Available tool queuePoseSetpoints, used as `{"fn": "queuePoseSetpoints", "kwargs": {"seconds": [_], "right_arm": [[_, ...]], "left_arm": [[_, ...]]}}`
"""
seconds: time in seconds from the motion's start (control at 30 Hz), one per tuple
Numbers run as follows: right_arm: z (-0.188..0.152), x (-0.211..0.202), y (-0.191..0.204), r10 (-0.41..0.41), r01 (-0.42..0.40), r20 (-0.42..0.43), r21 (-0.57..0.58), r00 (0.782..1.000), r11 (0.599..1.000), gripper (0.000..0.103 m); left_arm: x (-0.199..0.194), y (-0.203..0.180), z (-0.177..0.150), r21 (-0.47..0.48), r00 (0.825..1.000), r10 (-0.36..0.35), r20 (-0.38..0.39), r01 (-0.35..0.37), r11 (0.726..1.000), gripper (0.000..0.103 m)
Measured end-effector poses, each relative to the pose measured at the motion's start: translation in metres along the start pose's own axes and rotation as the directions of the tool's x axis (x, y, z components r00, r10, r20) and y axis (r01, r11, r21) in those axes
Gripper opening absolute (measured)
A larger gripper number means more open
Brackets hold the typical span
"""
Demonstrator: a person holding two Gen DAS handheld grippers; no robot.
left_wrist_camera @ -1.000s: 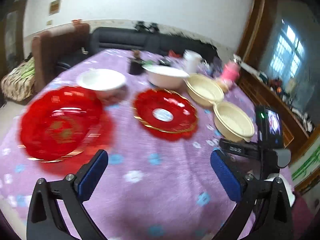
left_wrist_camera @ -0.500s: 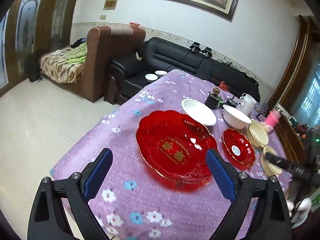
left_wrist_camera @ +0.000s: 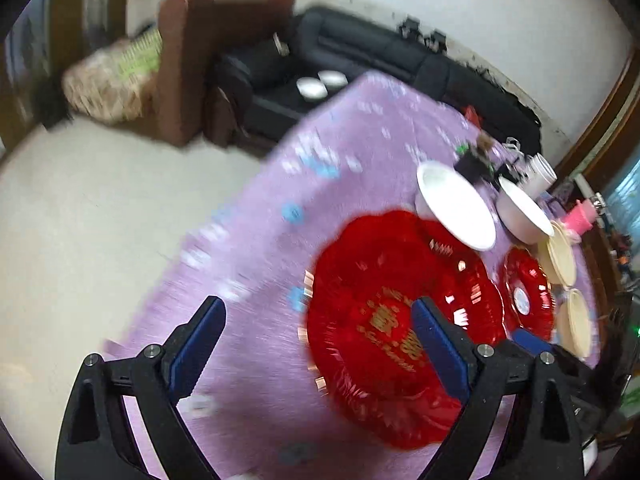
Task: Organize plates and bowls
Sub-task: 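Move the left tool to the red 'THE WEDDING' plate and grasp its rim, then carry the red wedding plate with the left tool and set it down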
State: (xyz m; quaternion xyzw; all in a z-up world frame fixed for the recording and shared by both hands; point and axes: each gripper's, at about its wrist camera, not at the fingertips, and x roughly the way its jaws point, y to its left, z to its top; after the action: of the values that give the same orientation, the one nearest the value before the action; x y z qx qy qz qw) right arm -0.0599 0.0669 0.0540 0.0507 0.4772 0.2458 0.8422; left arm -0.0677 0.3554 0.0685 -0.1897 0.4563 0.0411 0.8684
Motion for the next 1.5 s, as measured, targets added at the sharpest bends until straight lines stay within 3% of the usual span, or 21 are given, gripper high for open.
{"fn": "queuePoseSetpoints", "kwargs": {"seconds": [0.1,0.13,0.17,0.2,0.27,0.33,0.47,0.57,0.8,1.1,1.23,1.37,1.5], "right_arm": [[0.0,0.012,0.011,-0.029,0.029,-0.017,-0.011,0.999,1.0,0.081],[-0.001,0.017,0.014,-0.033,0.033,-0.025,-0.012,0.999,0.999,0.076],[-0.002,0.022,0.016,-0.034,0.034,-0.031,-0.014,0.999,0.999,0.067],[-0.003,0.025,0.017,-0.035,0.035,-0.039,-0.015,0.999,0.999,0.062],[-0.004,0.03,0.018,-0.035,0.034,-0.051,-0.014,0.998,0.999,0.038],[-0.005,0.032,0.017,-0.035,0.035,-0.053,-0.007,0.998,0.999,0.031],[-0.006,0.023,0.013,-0.013,0.013,-0.031,0.01,0.999,1.0,0.025],[-0.006,0.013,0.014,0.014,-0.014,-0.012,0.009,1.0,1.0,0.024],[-0.013,-0.005,0.025,0.017,-0.015,0.038,-0.056,0.999,0.998,0.024],[-0.026,0.008,0.005,0.005,-0.005,0.01,-0.017,1.0,1.0,0.024],[-0.029,0.016,0.003,0.032,-0.032,-0.013,-0.006,0.999,0.999,0.026],[-0.029,0.007,0.002,0.051,-0.051,0.012,-0.014,0.999,0.999,0.036],[-0.03,-0.018,-0.002,0.085,-0.083,0.061,-0.026,0.995,0.996,0.045]], "left_arm": [[0.027,-0.001,-0.002,-0.016,0.999,-0.017,-0.032,0.017,1.0,0.094],[0.033,-0.004,-0.003,-0.011,0.999,-0.029,-0.042,0.029,1.0,0.094],[0.037,-0.007,-0.005,-0.002,0.998,-0.04,-0.051,0.04,0.999,0.089],[0.039,-0.01,-0.005,0.009,0.997,-0.044,-0.059,0.044,0.999,0.076],[0.045,-0.015,-0.008,0.027,0.996,-0.034,-0.088,0.036,0.999,0.056],[0.043,-0.016,-0.011,0.031,0.997,0.003,-0.072,-0.001,1.0,0.051],[0.029,-0.01,-0.018,0.002,0.998,-0.013,-0.055,0.013,1.0,0.042],[0.008,-0.012,-0.023,0.007,1.0,-0.021,-0.009,0.021,1.0,0.042],[-0.019,-0.027,-0.035,0.043,0.997,0.031,0.076,-0.034,0.998,0.042],[0.015,-0.032,-0.047,0.048,0.996,0.084,0.019,-0.084,0.995,0.042],[0.015,-0.024,-0.042,0.001,0.995,0.091,0.028,-0.091,0.996,0.045],[-0.008,-0.025,-0.041,-0.001,0.989,0.114,0.09,-0.114,0.993,0.067],[-0.038,-0.035,-0.044,0.008,0.979,0.126,0.161,-0.129,0.992,0.079]]}}
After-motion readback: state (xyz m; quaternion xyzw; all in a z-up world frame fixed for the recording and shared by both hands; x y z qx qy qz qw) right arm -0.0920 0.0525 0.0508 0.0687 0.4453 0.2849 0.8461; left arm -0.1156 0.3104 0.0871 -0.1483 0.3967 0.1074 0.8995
